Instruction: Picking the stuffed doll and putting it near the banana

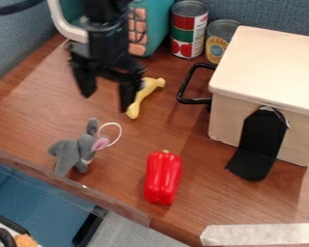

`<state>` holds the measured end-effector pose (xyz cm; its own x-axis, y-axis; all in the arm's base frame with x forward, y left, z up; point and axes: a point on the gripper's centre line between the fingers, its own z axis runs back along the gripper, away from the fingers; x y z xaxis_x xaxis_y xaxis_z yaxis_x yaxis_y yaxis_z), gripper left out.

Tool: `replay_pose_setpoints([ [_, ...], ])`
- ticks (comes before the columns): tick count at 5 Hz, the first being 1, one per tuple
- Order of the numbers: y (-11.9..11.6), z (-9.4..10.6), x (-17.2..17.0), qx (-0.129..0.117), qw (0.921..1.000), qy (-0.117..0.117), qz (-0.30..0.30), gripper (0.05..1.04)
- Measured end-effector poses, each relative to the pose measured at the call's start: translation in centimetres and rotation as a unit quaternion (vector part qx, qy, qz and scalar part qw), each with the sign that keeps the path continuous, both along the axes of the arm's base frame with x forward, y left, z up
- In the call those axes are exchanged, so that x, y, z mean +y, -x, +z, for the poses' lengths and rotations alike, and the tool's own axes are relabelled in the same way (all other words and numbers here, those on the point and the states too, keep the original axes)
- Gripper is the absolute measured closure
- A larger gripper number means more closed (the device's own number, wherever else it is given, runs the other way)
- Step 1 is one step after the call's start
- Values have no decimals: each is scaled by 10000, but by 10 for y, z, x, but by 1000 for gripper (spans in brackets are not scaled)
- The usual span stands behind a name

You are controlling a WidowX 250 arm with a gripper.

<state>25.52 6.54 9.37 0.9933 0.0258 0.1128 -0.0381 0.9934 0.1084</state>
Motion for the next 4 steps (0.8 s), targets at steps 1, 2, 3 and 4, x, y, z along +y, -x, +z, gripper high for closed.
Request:
replay_pose_setpoints([
  [1,23,-26,6,77,9987,-23,-502,83],
  [2,34,-60,14,383,9982,135,-451,83],
  [3,35,-90,11,812,9956,239,-404,83],
  [4,21,-93,9,906,9941,80,-597,120],
])
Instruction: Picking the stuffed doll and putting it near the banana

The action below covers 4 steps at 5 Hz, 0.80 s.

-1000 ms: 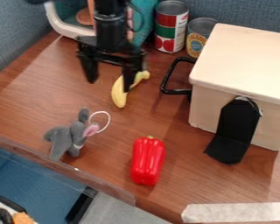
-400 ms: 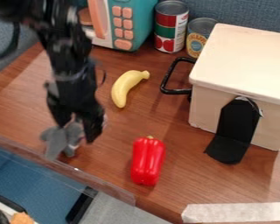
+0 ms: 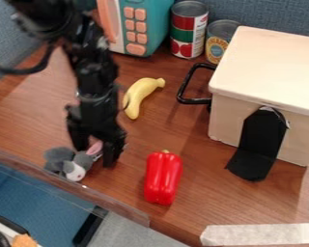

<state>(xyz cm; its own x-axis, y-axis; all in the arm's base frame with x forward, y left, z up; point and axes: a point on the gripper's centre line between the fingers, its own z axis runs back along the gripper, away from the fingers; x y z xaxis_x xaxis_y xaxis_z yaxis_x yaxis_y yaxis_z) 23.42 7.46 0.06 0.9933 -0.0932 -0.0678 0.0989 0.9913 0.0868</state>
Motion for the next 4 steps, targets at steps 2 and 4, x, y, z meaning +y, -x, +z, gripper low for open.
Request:
replay_pose_setpoints([
  [2,9,11,-12,-254,9992,323,0,685],
  [4,14,20,-5,-254,9991,320,96,1006],
])
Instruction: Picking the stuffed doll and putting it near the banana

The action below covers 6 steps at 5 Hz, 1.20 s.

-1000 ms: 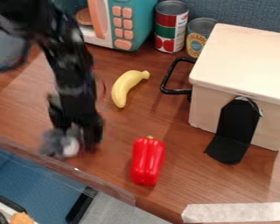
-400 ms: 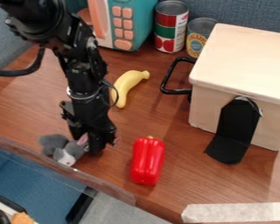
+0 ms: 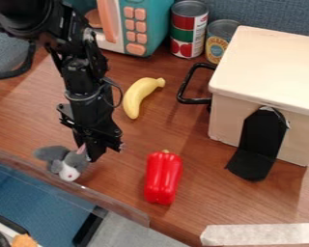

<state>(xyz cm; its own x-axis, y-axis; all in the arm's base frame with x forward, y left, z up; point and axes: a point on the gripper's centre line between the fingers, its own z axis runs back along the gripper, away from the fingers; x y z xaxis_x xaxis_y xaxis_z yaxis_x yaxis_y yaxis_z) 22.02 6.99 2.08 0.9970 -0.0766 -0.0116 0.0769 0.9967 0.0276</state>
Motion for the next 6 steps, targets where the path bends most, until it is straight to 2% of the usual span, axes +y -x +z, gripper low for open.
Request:
replay_pose_setpoints([
  [1,-7,14,3,-61,9999,-55,136,1021],
  [2,-33,38,17,-401,9963,-202,735,1021],
  [3,-63,51,44,-553,9827,-467,1706,1021],
  [4,-87,47,59,-613,9755,-483,2057,1021],
  [5,-110,45,71,-741,9702,-602,2225,1021],
  [6,-128,32,80,-719,9678,-696,2309,1021],
])
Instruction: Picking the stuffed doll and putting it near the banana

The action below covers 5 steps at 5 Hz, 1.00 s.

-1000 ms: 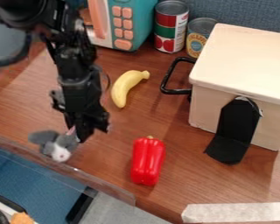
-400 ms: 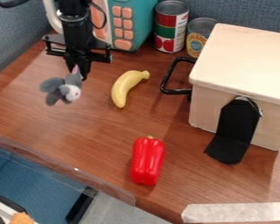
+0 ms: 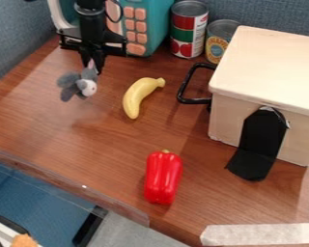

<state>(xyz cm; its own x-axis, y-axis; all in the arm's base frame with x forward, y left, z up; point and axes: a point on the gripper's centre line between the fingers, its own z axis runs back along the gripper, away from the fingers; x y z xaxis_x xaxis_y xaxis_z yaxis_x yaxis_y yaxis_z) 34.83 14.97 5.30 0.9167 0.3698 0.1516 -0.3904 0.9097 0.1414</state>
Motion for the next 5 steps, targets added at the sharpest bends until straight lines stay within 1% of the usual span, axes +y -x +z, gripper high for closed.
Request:
replay_pose_setpoints([
  [1,-10,-14,8,47,9999,-58,141,1021],
  [2,-11,-30,17,196,9995,-81,248,1004],
  [3,-8,-33,17,286,9992,-54,289,850],
  [4,-8,-18,18,202,9990,-121,368,585],
  [5,-8,24,17,74,9997,-195,156,280],
])
